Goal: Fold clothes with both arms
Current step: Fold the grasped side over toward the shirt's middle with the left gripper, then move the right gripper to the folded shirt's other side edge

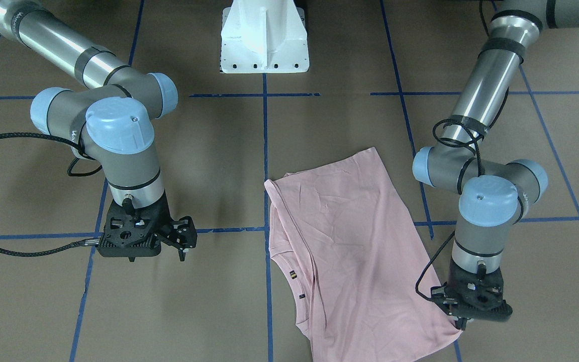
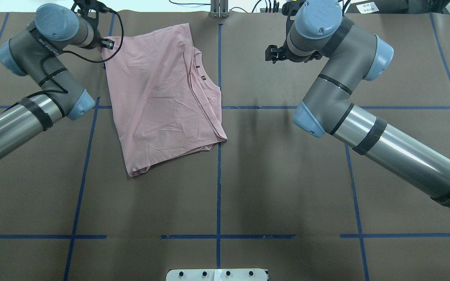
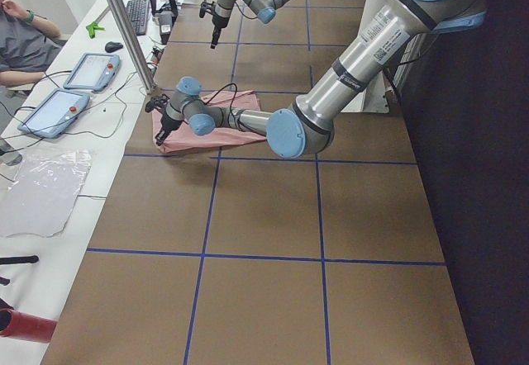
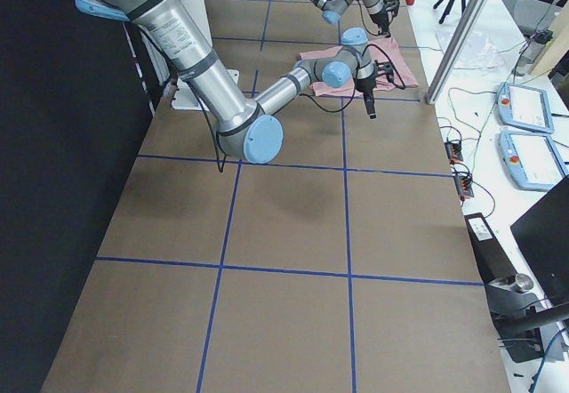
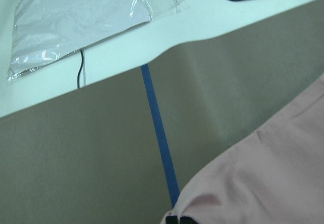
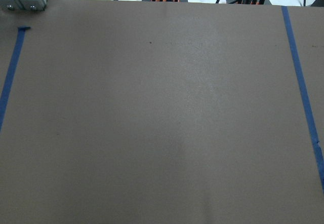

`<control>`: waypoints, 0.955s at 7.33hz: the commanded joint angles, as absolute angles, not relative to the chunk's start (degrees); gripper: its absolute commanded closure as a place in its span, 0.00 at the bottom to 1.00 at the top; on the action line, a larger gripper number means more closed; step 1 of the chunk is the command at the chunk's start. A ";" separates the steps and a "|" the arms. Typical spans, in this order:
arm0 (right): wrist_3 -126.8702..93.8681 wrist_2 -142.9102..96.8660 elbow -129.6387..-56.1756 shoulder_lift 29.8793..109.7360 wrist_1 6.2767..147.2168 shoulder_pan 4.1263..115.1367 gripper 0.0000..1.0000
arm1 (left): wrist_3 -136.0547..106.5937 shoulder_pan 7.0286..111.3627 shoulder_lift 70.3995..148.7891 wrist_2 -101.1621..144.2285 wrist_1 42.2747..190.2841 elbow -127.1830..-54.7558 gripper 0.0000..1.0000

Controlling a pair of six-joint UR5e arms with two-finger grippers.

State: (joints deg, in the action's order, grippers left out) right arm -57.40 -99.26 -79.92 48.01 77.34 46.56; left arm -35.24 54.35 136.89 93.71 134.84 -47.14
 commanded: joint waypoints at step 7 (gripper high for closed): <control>-75.92 -90.63 -71.68 34.76 78.31 32.72 0.22 | -33.92 56.51 129.82 102.22 138.25 -58.36 0.00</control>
